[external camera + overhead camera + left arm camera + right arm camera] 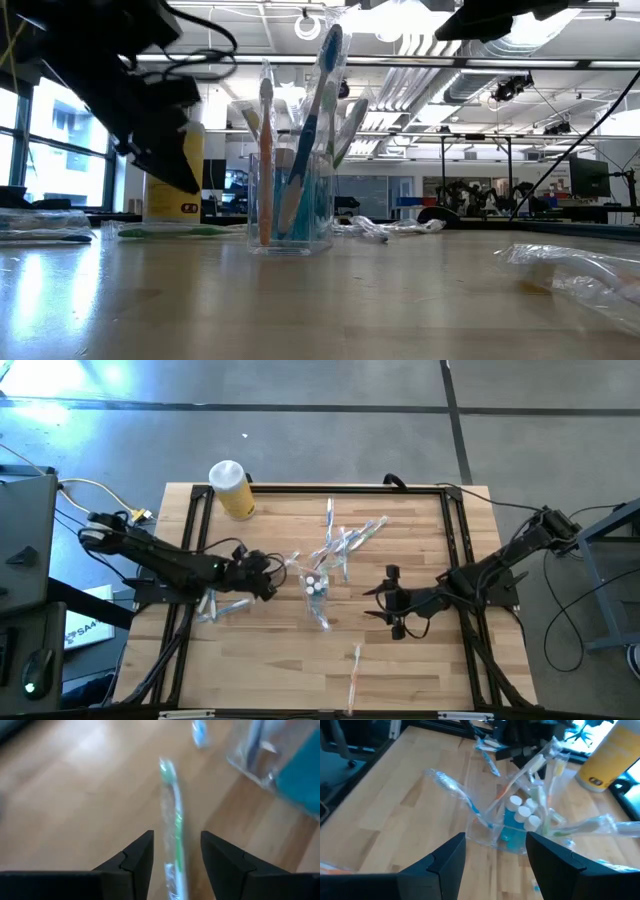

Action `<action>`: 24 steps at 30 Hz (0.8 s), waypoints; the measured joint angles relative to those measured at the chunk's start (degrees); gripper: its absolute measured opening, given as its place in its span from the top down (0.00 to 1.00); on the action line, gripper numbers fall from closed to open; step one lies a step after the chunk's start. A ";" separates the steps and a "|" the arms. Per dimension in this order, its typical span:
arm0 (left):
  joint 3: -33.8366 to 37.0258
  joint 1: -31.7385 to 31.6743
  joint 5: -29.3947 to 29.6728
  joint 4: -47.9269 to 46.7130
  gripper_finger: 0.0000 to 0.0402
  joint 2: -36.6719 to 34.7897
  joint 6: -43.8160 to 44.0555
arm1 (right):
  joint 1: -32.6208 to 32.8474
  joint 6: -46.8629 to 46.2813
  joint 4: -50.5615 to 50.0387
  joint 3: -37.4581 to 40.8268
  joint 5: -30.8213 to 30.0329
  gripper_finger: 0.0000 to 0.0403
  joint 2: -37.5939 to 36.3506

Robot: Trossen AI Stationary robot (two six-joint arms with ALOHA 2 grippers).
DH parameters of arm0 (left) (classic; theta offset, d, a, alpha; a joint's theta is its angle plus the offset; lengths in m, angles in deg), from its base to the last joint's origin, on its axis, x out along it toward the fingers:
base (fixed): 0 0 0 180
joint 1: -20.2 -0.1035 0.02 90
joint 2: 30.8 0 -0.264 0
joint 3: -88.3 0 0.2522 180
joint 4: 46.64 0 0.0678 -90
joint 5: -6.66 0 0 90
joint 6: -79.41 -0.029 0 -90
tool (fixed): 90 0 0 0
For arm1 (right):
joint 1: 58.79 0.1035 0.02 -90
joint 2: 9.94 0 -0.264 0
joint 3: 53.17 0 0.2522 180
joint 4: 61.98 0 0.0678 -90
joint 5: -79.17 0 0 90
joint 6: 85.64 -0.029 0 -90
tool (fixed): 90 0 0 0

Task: Pick & Place toothbrushing station
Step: Put the green toothbrush into the transparent organizer

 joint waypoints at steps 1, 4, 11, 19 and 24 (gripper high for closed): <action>0.02 -1.57 -3.04 0.72 0.61 0.64 -1.50 | -0.39 -0.29 0.00 0.00 0.89 0.51 0.00; 0.00 -5.44 -7.74 3.11 0.61 2.04 -4.21 | -1.13 -0.42 0.00 0.00 2.85 0.51 0.00; 0.00 -12.28 -16.96 3.75 0.61 5.55 -5.36 | -1.16 -0.35 0.02 0.00 4.34 0.51 0.60; -0.17 -14.00 -20.89 6.12 0.61 11.31 -4.94 | -1.74 -0.16 0.00 0.04 5.78 0.51 3.82; -0.28 -13.99 -21.41 7.16 0.62 13.62 -4.34 | -2.34 -0.23 0.41 0.02 5.69 0.51 6.60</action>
